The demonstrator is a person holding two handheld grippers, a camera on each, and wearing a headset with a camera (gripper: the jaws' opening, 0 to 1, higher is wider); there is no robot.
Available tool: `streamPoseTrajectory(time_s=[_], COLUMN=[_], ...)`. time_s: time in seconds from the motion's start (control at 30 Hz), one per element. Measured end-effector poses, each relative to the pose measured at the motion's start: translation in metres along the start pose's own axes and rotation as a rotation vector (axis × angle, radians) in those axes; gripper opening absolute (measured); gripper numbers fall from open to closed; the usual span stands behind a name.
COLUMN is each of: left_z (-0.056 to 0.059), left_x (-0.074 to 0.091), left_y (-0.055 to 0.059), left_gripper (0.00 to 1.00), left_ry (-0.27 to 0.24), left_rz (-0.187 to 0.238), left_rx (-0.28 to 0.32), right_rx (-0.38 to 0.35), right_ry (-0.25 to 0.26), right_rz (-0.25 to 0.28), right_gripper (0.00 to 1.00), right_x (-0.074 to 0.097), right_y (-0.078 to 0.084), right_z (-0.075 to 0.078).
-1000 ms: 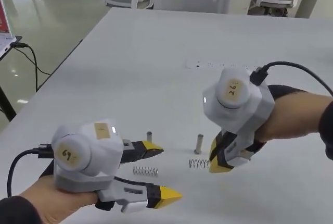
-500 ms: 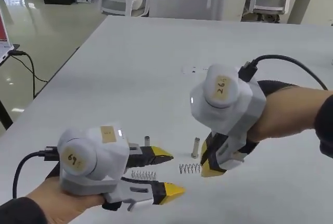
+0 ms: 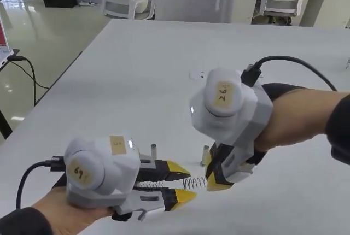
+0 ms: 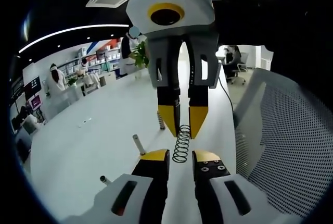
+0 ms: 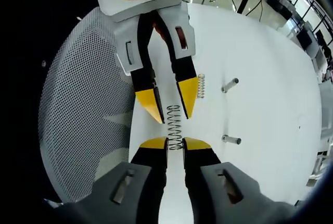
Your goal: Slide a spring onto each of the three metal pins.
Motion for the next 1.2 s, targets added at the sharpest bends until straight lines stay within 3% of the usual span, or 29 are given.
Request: streamPoseTrajectory(time_s=[0.17,0.53,1.2], left_z=[0.001,0.002,-0.001], left_x=[-0.001,-0.002,-0.001], left_y=[0.001,0.001,0.004], left_gripper=[0.09,0.09,0.08], left_ry=[0.001,0.007,-0.013], left_rz=[-0.004,-0.01,-0.004], left_rx=[-0.017,-0.026,-0.016], right_rx=[0.009,0.014,0.059], right_ry=[-0.002,0.0,0.036], right_rz=[-0.001,0.006,0.112], right_gripper=[0.13,0.13,0.13], right_x=[0.0,0.004,0.023], right_y=[-0.001,-0.002,-0.023], right_z=[-0.001,-0.004,-0.01])
Point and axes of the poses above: the centre of the closed fingertips' face, and the gripper's own axes: x roughly backward along the fingers, z roughly to its right, y roughly out of its underside, the point moved 9 cm from there along x, roughly backward along the fingers, and after that the axes turned 9 degrees about -x, right-handed, at the moved point
